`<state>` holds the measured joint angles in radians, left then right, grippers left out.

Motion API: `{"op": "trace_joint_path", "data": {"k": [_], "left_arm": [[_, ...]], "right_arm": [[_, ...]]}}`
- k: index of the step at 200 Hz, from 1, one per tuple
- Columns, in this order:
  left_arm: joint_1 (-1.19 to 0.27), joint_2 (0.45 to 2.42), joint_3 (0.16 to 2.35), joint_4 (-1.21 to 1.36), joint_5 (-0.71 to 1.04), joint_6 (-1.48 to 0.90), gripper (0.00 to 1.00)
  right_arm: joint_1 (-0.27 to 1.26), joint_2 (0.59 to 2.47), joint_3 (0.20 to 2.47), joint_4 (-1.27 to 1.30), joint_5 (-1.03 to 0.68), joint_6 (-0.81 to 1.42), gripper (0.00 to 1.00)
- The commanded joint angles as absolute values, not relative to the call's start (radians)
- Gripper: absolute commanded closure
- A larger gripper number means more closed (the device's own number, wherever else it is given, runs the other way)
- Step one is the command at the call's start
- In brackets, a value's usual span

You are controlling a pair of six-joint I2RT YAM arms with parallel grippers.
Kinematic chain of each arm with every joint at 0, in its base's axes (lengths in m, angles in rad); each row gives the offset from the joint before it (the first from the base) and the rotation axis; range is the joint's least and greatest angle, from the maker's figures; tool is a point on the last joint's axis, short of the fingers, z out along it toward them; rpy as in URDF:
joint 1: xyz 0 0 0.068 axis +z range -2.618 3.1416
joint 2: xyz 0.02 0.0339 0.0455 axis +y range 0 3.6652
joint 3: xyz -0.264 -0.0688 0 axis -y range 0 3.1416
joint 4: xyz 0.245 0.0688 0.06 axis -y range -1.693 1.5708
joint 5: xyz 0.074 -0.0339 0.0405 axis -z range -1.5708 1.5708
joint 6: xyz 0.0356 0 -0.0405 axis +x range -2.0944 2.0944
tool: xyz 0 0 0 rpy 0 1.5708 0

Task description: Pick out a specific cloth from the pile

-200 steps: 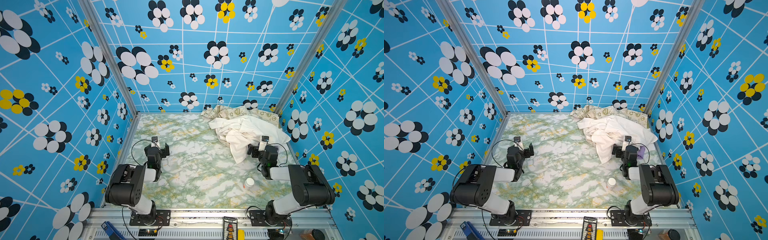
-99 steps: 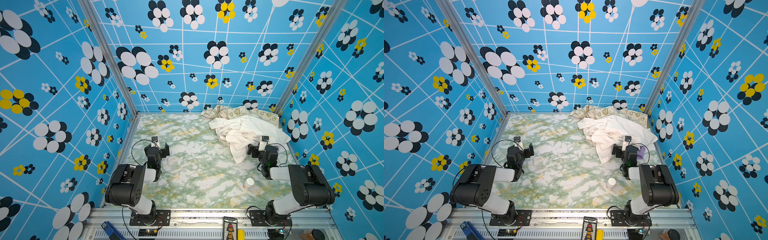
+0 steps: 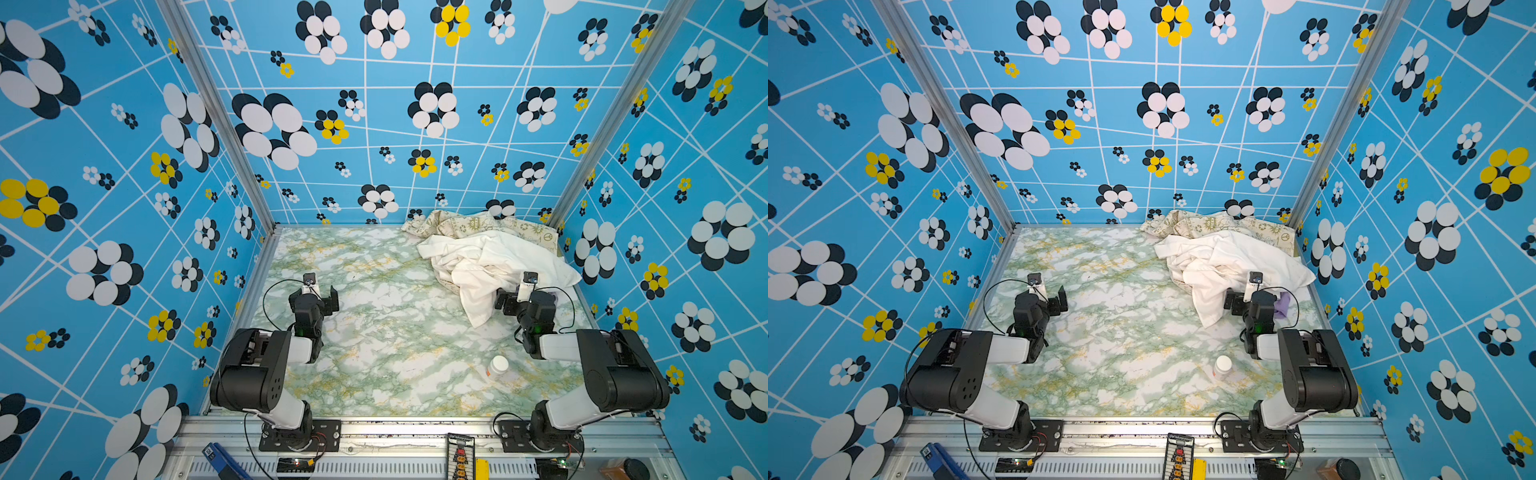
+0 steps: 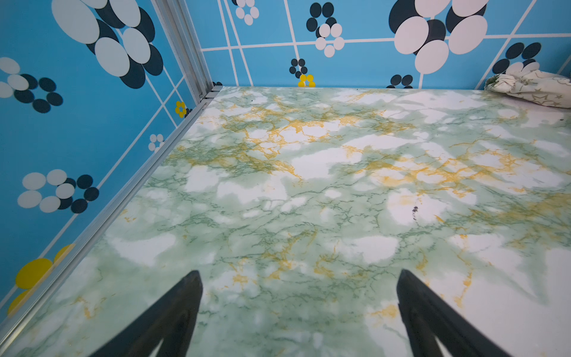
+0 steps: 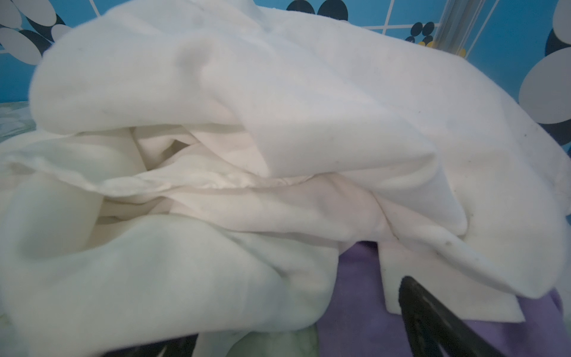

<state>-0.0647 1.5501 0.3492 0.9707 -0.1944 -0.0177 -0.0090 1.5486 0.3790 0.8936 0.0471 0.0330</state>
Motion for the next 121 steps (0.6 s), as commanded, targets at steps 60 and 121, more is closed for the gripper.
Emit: {"op": "trace_joint_path", "data": {"k": [60,121], "left_arm": [[-0.046,1.416,0.338,0.887,-0.175,-0.026,0.01],[-0.038,0.991,0.464,0.358,-0.142,0.016,0.01]], "right_arm": [[-0.009,1.539,0.391,0.894,0.066,0.034,0.01],[-0.010,1.285,0.491,0.502,0.013,0.052,0.01]]}}
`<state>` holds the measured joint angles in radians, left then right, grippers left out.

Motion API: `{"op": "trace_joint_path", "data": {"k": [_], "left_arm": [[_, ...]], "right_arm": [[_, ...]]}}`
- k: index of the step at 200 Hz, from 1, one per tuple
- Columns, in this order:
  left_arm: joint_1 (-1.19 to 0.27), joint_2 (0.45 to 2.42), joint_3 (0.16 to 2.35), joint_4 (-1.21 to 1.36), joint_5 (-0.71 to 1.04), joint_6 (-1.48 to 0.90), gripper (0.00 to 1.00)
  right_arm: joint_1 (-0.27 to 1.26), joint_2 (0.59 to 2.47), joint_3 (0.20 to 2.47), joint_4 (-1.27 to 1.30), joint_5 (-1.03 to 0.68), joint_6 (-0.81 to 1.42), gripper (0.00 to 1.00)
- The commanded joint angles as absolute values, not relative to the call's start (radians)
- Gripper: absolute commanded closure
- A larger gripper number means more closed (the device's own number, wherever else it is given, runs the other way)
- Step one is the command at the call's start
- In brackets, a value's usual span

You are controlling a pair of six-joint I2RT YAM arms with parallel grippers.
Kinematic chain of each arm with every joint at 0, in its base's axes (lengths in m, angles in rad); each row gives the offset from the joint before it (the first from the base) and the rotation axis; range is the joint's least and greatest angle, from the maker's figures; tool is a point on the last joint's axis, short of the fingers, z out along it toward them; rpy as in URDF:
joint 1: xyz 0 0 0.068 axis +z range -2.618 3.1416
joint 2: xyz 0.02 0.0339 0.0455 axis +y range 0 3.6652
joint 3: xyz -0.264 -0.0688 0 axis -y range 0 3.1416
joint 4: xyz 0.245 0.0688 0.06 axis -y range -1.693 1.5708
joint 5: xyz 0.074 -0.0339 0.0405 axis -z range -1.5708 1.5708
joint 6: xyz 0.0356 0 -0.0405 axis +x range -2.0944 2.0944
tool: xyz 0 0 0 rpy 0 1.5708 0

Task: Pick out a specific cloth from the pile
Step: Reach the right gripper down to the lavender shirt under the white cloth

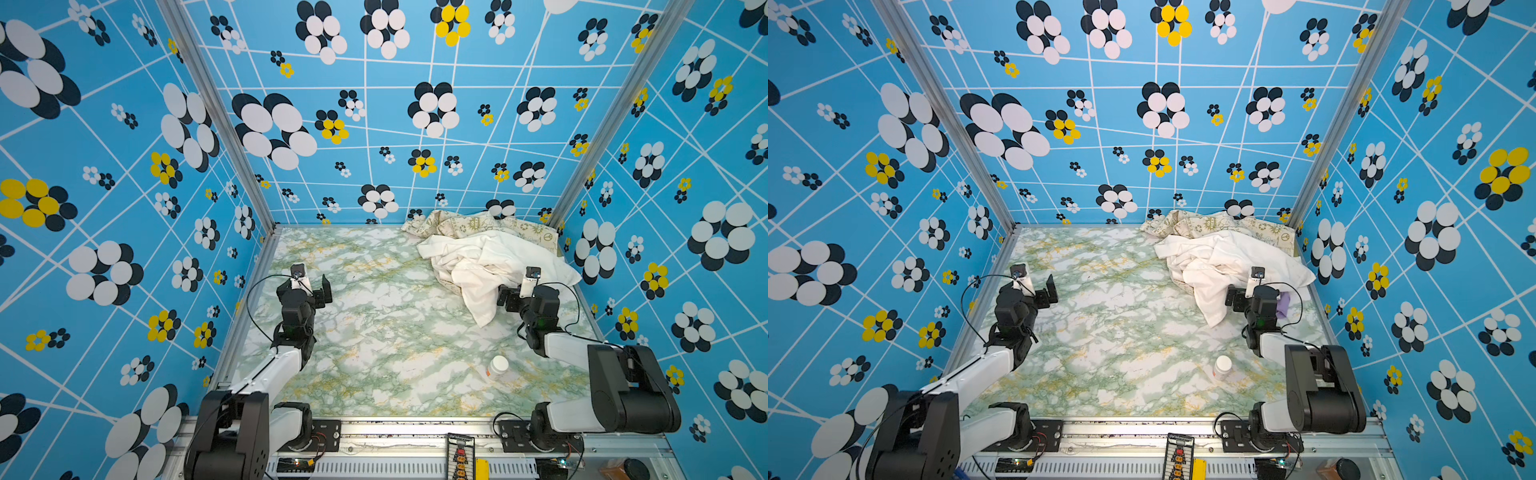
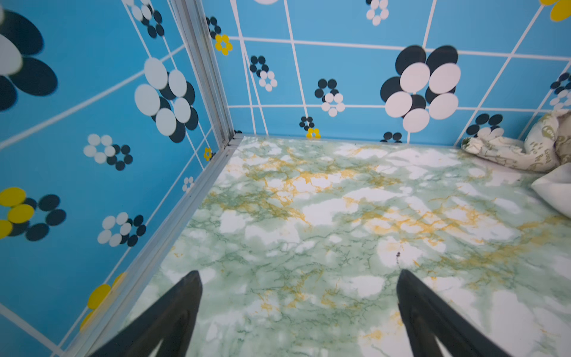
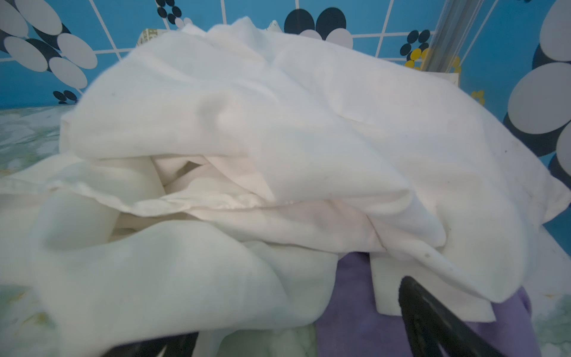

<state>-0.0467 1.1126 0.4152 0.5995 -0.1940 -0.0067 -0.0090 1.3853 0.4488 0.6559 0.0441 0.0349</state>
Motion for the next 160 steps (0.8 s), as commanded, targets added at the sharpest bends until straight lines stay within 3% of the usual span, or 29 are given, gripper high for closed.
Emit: {"op": "trace_joint_path", "data": {"k": [1,48,81,146,160], "left_arm": [[-0.038,0.987,0.466,0.349,-0.139,0.015,0.01],[-0.041,0.813,0.466,0.212,0.078,0.018,0.01],[-0.058,0.805,0.465,0.193,0.107,0.054,0.01],[-0.089,0.788,0.463,0.179,0.137,0.113,0.01],[-0.093,0.776,0.464,0.176,0.162,0.102,0.01]], "right_arm": [[-0.010,1.281,0.491,0.499,0.012,0.054,0.01],[-0.009,1.108,0.580,0.221,0.028,0.137,0.01],[-0.011,1.050,0.635,0.040,0.122,0.206,0.01],[-0.108,1.076,0.629,-0.086,0.110,0.547,0.27],[-0.127,1.121,0.625,-0.084,0.094,0.588,0.27]]}}
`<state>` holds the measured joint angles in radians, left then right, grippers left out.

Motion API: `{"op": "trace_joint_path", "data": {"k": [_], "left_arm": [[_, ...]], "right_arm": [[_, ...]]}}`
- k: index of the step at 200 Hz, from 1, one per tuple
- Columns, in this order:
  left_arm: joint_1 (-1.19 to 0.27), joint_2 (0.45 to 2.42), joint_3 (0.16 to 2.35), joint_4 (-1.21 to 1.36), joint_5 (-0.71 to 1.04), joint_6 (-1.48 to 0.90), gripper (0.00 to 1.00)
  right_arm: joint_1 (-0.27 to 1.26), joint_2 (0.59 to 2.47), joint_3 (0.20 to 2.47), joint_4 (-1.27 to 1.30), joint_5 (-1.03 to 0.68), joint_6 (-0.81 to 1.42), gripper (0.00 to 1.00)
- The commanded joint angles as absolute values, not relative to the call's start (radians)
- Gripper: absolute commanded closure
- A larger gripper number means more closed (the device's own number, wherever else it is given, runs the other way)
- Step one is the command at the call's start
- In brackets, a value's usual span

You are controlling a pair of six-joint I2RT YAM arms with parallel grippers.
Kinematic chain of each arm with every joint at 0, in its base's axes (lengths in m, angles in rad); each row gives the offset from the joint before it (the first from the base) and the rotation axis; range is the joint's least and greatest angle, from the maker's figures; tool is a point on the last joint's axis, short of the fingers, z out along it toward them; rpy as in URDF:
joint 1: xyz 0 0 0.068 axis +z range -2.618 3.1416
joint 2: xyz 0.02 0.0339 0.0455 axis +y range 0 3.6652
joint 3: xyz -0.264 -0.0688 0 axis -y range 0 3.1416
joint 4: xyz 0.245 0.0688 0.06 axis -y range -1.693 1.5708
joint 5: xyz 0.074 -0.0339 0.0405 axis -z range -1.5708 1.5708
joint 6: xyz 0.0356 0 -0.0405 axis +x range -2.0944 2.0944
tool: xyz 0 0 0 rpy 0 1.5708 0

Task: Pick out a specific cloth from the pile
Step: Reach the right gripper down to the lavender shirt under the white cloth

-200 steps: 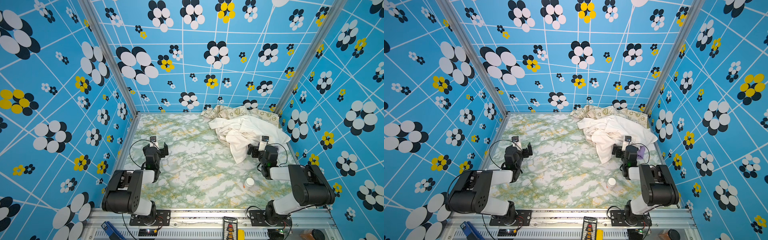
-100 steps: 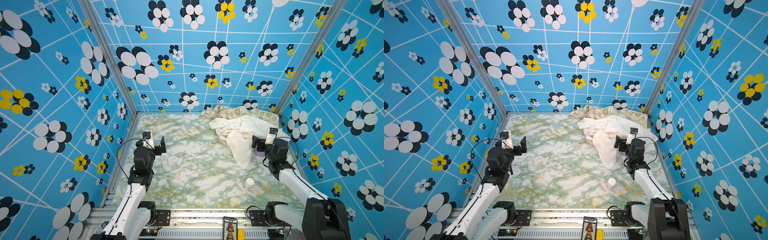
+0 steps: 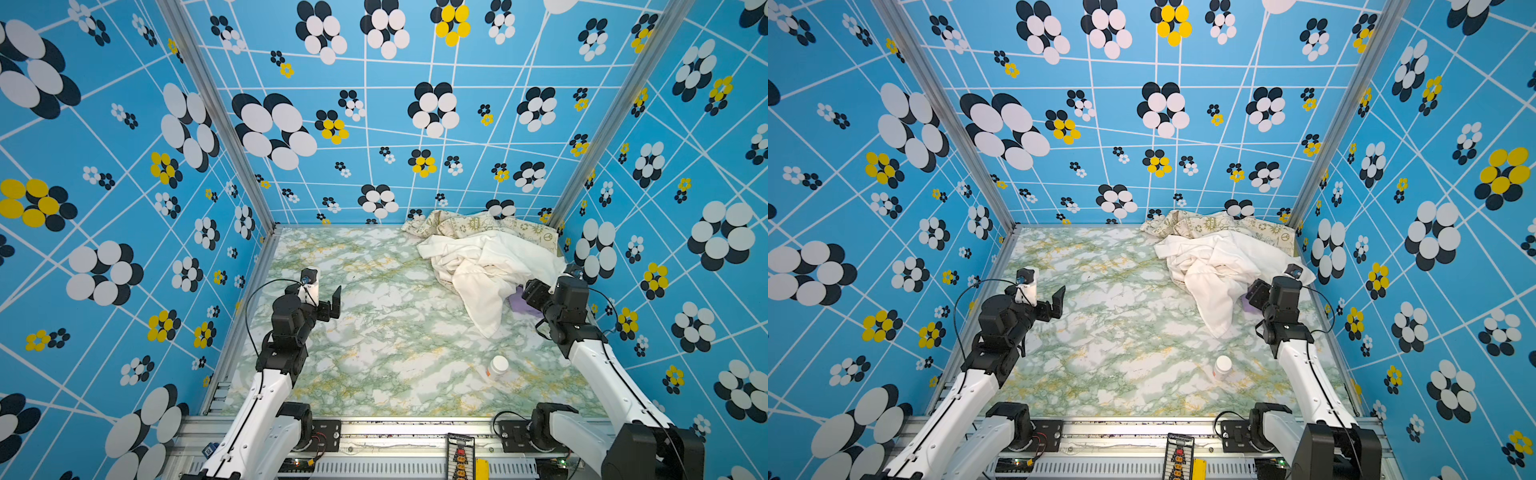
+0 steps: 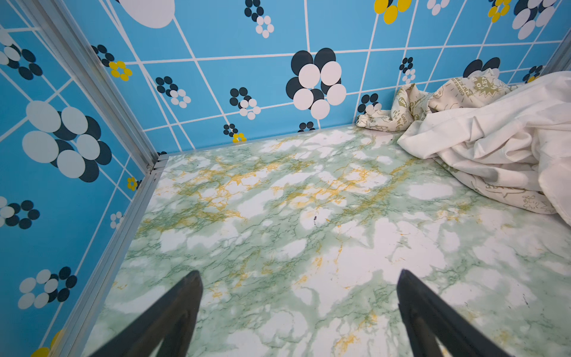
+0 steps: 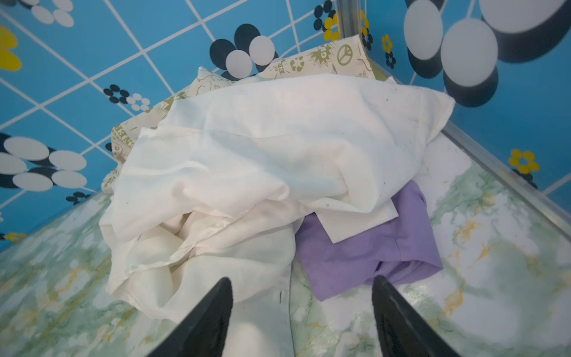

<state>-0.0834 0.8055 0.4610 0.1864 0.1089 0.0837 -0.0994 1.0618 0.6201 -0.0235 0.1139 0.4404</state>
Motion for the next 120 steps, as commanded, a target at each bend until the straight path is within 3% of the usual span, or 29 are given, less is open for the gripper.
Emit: {"op": "trace_joint_path", "data": {"k": [1,44,120], "left_arm": [[-0.093,0.774,0.464,0.175,0.165,0.101,0.01],[-0.104,0.708,0.511,0.064,0.373,0.080,0.01],[-0.107,0.524,0.434,0.015,0.368,-0.010,0.01]], "right_arm": [[-0.128,1.124,0.625,-0.084,0.093,0.590,0.27],[-0.165,1.254,0.627,-0.055,0.046,0.673,0.37],[-0.175,1.392,0.612,0.003,0.101,0.727,0.53]]}}
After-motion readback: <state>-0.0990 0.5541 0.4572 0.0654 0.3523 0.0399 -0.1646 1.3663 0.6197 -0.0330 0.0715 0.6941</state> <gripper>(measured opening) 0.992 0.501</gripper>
